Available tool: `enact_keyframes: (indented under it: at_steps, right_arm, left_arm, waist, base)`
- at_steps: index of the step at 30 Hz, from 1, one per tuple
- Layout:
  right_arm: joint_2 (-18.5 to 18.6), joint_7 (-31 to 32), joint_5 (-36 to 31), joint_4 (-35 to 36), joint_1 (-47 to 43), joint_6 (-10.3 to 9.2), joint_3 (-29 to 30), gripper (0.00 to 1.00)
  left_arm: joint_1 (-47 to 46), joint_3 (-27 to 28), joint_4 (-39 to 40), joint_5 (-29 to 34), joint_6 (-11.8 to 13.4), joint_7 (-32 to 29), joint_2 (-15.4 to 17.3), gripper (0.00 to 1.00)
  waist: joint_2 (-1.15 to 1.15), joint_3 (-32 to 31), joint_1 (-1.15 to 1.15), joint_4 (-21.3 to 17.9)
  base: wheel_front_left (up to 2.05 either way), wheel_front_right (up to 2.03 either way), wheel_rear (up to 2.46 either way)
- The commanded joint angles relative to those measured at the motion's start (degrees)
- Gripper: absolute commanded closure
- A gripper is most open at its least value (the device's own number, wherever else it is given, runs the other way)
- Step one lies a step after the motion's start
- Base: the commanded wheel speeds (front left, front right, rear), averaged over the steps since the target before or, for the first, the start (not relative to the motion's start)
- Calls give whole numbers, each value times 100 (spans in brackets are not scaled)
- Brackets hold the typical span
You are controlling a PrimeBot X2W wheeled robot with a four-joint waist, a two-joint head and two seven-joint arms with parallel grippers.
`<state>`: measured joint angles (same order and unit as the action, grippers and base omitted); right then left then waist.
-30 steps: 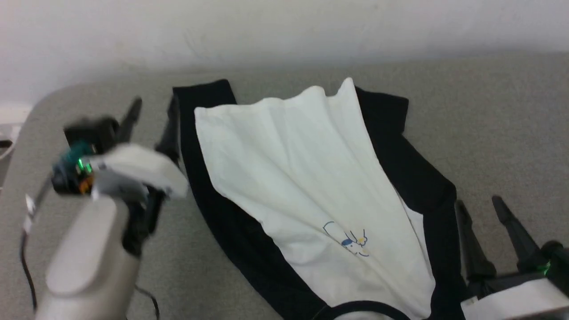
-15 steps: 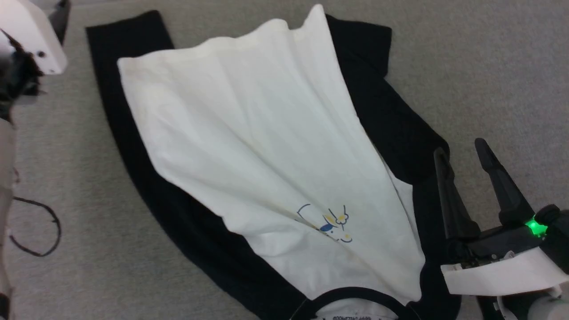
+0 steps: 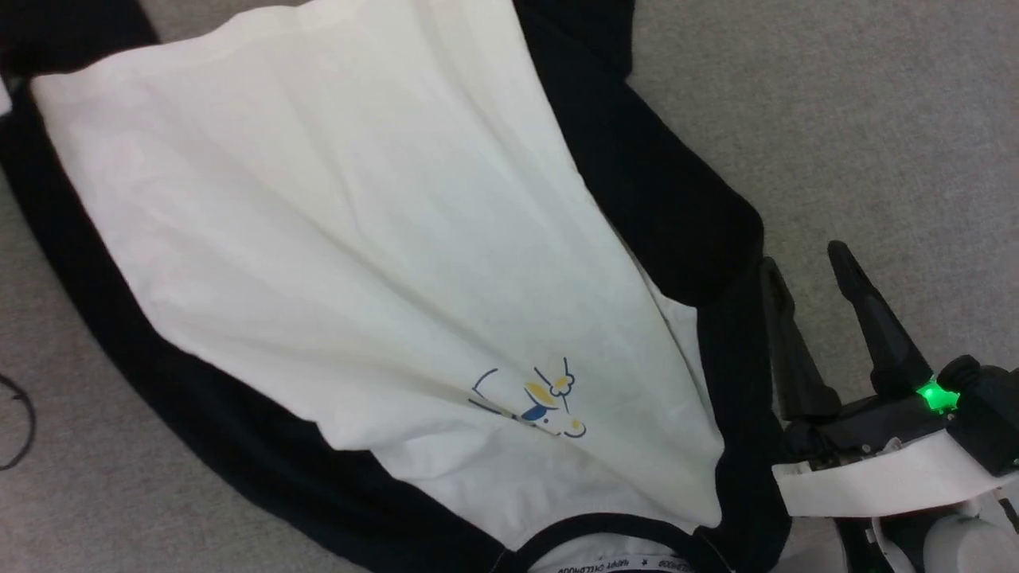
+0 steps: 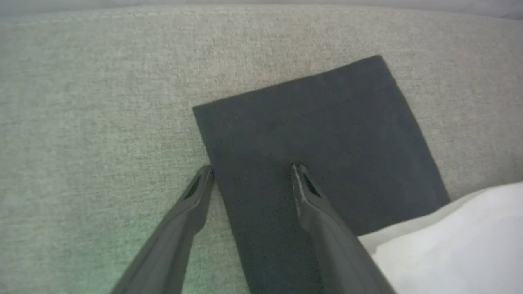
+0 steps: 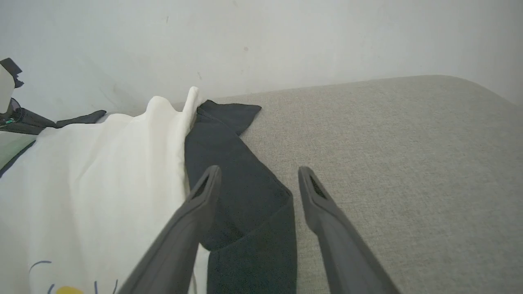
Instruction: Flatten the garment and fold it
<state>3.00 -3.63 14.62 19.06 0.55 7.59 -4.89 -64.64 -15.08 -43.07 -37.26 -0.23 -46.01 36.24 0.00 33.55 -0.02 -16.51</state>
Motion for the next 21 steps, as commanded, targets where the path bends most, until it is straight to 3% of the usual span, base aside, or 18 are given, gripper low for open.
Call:
enact_keyframes:
  at_steps: [1, 3, 4, 8, 16, 21]
  right_arm:
    - [-13, -28, 40, -32, 84, -10, -2, 0]
    - [-13, -23, 49, -78, 103, -10, 22, 0]
    - [-13, -19, 56, -101, 116, -10, 29, 0]
    - [-13, -19, 101, -207, 142, -10, 55, 0]
    - [-13, 17, 51, -470, -4, -10, 345, 0]
    - [-13, 156, 18, -622, -198, -10, 547, 0]
  left_arm:
    - [447, -140, -274, -85, 63, -344, -142, 4]
    - [557, -182, -264, -129, 94, -583, -162, 75]
    - [616, -194, -245, -157, 111, -683, -176, 100]
    - [828, -201, -1, -149, 168, -531, -182, 100]
    - [1044, -85, 411, 217, 540, 820, -28, 100]
    - [1216, -109, 815, 407, 671, 1578, -107, 100]
  waist:
    - [0, 109, 2, -128]
    - [0, 90, 2, -120]
    - [0, 79, 2, -114]
    - [0, -53, 2, -35]
    - [0, -897, 2, 374]
    - [0, -1586, 2, 721]
  base:
    - [0, 0, 0]
    - [0, 0, 0]
    - [0, 0, 0]
    - [0, 0, 0]
    - [0, 0, 0]
    - [0, 0, 0]
